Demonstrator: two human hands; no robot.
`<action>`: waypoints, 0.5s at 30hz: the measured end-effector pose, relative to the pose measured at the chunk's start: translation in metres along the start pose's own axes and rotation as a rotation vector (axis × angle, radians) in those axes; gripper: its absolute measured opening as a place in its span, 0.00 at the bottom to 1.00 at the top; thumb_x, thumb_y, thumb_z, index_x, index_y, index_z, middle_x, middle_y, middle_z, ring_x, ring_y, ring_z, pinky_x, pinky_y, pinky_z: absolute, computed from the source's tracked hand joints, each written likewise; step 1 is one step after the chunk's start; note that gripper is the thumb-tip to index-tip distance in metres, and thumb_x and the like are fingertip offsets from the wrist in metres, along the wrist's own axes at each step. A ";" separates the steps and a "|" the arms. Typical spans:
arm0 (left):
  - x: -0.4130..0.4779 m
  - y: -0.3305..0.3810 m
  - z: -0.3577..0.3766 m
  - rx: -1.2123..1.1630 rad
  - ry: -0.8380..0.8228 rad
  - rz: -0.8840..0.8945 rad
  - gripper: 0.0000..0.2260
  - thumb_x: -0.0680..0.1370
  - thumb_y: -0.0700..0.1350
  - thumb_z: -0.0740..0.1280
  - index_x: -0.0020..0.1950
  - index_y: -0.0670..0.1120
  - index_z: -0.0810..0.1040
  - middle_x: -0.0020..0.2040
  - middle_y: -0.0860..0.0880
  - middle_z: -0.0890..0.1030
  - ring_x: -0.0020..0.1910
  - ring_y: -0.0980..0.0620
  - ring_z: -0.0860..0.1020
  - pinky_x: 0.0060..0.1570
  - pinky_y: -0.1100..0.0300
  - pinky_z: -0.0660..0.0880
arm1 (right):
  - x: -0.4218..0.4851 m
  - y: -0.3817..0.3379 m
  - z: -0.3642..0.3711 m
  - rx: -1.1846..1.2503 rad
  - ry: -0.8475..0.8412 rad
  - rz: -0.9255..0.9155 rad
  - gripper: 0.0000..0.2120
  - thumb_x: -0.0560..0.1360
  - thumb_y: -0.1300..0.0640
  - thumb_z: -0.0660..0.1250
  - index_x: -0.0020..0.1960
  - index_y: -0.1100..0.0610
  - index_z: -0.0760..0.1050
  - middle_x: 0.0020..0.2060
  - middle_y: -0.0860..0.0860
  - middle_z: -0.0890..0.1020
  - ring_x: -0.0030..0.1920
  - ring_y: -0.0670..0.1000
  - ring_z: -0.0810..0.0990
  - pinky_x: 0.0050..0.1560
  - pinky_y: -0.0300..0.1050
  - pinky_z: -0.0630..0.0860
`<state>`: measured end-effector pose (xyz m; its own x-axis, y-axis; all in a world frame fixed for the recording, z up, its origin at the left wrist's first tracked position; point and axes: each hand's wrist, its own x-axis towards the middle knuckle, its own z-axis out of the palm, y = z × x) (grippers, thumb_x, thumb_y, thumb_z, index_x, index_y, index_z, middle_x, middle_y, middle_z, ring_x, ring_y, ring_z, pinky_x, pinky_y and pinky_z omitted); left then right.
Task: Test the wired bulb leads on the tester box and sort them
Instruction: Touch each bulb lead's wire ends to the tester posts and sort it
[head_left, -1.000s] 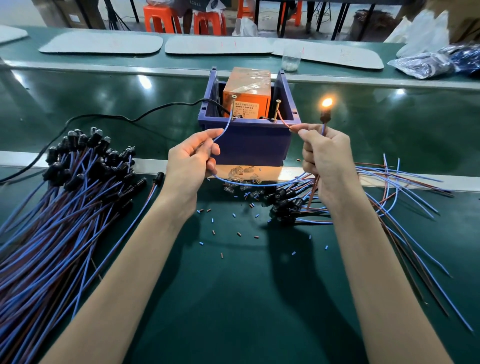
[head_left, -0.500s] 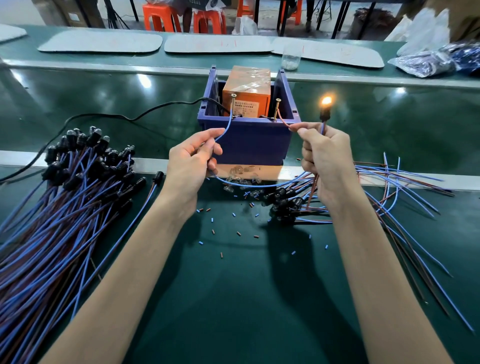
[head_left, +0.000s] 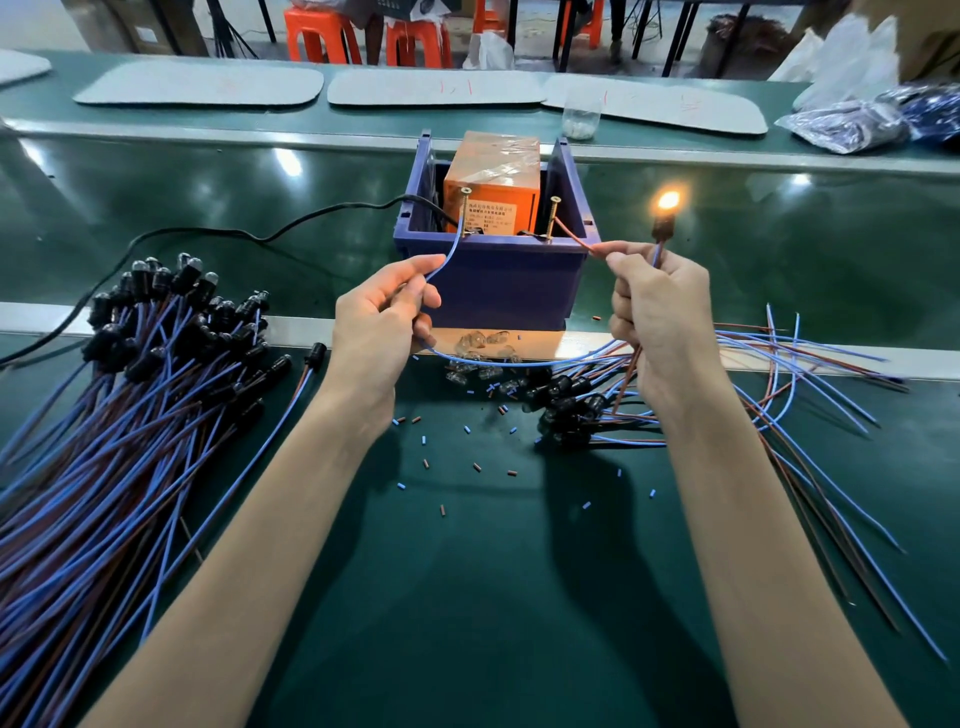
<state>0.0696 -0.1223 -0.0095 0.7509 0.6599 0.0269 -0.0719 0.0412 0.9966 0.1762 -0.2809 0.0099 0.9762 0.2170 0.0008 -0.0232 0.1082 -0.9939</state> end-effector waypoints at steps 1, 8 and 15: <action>0.000 0.000 0.000 0.000 0.001 0.001 0.15 0.82 0.37 0.58 0.50 0.52 0.81 0.34 0.55 0.74 0.26 0.60 0.68 0.31 0.68 0.71 | 0.000 0.000 0.000 0.005 -0.001 0.001 0.13 0.78 0.66 0.59 0.39 0.54 0.77 0.18 0.40 0.64 0.19 0.41 0.59 0.19 0.32 0.57; 0.001 -0.001 -0.001 -0.003 0.000 -0.002 0.15 0.82 0.37 0.58 0.50 0.53 0.81 0.33 0.56 0.74 0.26 0.60 0.68 0.31 0.68 0.71 | 0.000 0.001 -0.001 -0.002 -0.004 -0.004 0.13 0.78 0.65 0.59 0.40 0.55 0.78 0.18 0.40 0.66 0.19 0.41 0.60 0.20 0.33 0.58; 0.000 0.000 0.000 -0.012 -0.005 0.004 0.15 0.82 0.37 0.58 0.50 0.52 0.81 0.34 0.55 0.74 0.26 0.60 0.68 0.30 0.68 0.70 | 0.002 0.003 -0.001 -0.004 -0.008 0.001 0.12 0.78 0.65 0.59 0.41 0.55 0.78 0.20 0.41 0.63 0.20 0.41 0.59 0.20 0.33 0.57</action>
<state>0.0695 -0.1225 -0.0094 0.7538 0.6563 0.0316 -0.0829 0.0473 0.9954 0.1786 -0.2810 0.0070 0.9745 0.2244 0.0011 -0.0229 0.1044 -0.9943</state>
